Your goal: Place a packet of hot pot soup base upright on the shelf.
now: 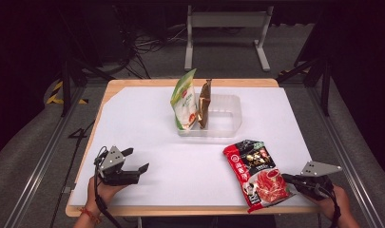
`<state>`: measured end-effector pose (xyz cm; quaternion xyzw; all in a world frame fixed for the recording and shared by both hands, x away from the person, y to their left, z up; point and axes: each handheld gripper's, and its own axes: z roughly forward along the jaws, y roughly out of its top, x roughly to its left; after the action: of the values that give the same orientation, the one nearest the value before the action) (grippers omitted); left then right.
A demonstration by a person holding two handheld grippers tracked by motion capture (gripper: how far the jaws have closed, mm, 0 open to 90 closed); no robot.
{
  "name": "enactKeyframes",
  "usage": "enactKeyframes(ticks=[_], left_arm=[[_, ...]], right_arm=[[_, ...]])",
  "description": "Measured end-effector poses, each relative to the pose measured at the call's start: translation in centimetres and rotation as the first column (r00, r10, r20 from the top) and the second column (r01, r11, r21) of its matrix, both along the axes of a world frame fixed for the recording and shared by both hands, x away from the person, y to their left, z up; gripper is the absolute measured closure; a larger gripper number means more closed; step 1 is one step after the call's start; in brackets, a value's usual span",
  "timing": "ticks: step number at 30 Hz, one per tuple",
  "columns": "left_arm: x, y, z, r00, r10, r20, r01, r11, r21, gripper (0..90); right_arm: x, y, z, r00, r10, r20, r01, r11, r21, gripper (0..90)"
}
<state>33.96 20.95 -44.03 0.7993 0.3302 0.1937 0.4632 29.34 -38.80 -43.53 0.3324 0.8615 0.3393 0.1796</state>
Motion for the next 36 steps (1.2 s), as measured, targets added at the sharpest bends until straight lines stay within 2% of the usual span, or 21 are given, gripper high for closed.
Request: enactKeyframes(ticks=[3, 5, 10, 13, 15, 19, 22, 24, 25, 27, 29, 31, 33, 36], left_arm=[[0.0, -0.1, -0.1, 1.0, -0.002, 0.001, 0.002, 0.9999, 0.012, 19.0], [0.1, -0.1, -0.1, 1.0, -0.006, -0.003, 0.006, 0.9999, 0.013, 19.0], [0.1, 0.0, -0.1, 1.0, -0.006, -0.005, 0.006, 1.0, 0.003, 19.0], [0.2, -0.1, -0.2, 0.9998, -0.013, -0.012, 0.013, 0.9999, -0.006, 19.4], [0.2, -0.1, -0.2, 1.0, -0.004, -0.008, 0.004, 0.9999, 0.014, 19.6], [0.2, -0.1, -0.1, 0.9999, 0.003, -0.013, -0.003, 1.0, 0.007, 19.6], [0.0, -0.2, 0.0, 0.9999, -0.004, -0.013, 0.004, 1.0, 0.006, 20.4], [0.0, 0.0, -0.1, 0.9997, -0.018, -0.013, 0.018, 0.9998, 0.001, 23.7], [0.1, 0.0, -0.2, 0.9998, -0.01, -0.015, 0.01, 1.0, -0.002, 24.6], [0.2, 0.0, -0.3, 0.9993, -0.012, -0.036, 0.012, 0.9999, -0.005, 24.3], [0.2, 0.0, -0.3, 0.9994, -0.006, -0.035, 0.006, 1.0, 0.002, 24.3], [0.1, 0.1, -0.2, 0.9994, -0.005, -0.034, 0.005, 0.9999, -0.016, 23.8], [-0.1, 0.0, -0.2, 0.9996, -0.011, -0.025, 0.012, 0.9999, 0.01, 23.8], [-0.1, 0.0, 0.0, 0.9997, -0.007, -0.023, 0.007, 1.0, 0.002, 23.8]], right_arm=[[-0.2, 0.6, 0.0, 0.9999, 0.016, 0.005, -0.016, 1.0, -0.014, 90.0], [-0.2, 0.8, 0.0, 0.9996, 0.028, -0.006, -0.028, 1.0, -0.002, 90.0], [-0.5, 2.2, 0.1, 0.9985, 0.055, 0.006, -0.054, 0.997, -0.05, 90.0], [-0.8, 3.3, 0.2, 0.9973, 0.074, 0.001, -0.074, 0.995, -0.064, 90.0], [-0.9, 4.4, 0.2, 0.9952, 0.097, -0.012, -0.097, 0.993, -0.062, 90.0], [-1.1, 6.4, 0.1, 0.9862, 0.163, -0.028, -0.164, 0.985, -0.056, 90.0], [-1.1, 7.4, 0.1, 0.9825, 0.185, -0.025, -0.186, 0.981, -0.061, 90.0], [-0.9, 7.8, 0.0, 0.9793, 0.2, -0.031, -0.201, 0.978, -0.049, 90.0], [-0.8, 7.9, 0.0, 0.9786, 0.203, -0.033, -0.205, 0.978, -0.045, 90.0], [-0.7, 7.7, 0.0, 0.9788, 0.201, -0.038, -0.203, 0.979, -0.029, 88.8], [-0.8, 7.5, 0.0, 0.9802, 0.195, -0.031, -0.197, 0.98, -0.034, 86.1], [-1.1, 7.2, 0.0, 0.9802, 0.196, -0.026, -0.197, 0.98, -0.041, 86.1], [-1.6, 6.9, 0.1, 0.9729, 0.227, -0.042, -0.229, 0.973, -0.041, 87.1], [-2.2, 6.9, 0.4, 0.9623, 0.268, -0.044, -0.27, 0.962, -0.045, 88.7]])
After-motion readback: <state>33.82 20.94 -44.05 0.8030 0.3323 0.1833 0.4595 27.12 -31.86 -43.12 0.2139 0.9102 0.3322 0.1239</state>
